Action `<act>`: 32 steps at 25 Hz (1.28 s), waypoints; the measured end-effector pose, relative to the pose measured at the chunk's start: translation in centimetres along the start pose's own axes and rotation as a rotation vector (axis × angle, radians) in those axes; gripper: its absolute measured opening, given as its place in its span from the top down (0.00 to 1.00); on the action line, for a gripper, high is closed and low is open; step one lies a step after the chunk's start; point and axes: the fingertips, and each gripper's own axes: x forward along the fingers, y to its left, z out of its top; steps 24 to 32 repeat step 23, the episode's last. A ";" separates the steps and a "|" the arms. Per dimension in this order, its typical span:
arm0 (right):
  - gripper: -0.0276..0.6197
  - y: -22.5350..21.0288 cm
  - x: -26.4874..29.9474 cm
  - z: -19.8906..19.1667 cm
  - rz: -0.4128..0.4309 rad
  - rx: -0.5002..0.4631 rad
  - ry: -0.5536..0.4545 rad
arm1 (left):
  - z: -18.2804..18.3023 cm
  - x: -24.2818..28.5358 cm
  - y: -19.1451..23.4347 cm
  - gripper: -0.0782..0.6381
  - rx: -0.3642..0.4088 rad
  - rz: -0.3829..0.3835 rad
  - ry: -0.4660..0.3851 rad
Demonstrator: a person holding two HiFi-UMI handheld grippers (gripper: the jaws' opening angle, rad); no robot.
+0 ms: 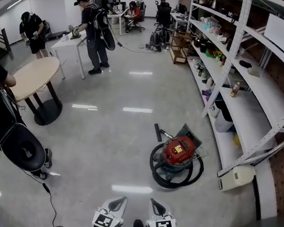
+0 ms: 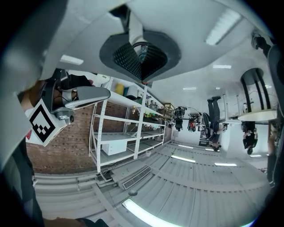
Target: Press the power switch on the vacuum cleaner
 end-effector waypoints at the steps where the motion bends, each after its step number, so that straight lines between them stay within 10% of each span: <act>1: 0.97 0.4 0.1 0.1 0.001 -0.005 0.000 | 0.0 0.0 0.2 0.87 -0.004 -0.003 -0.006; 32: 0.97 3.0 0.1 2.0 0.066 -0.065 -0.033 | 0.6 -3.2 2.5 0.87 -0.017 0.085 -0.066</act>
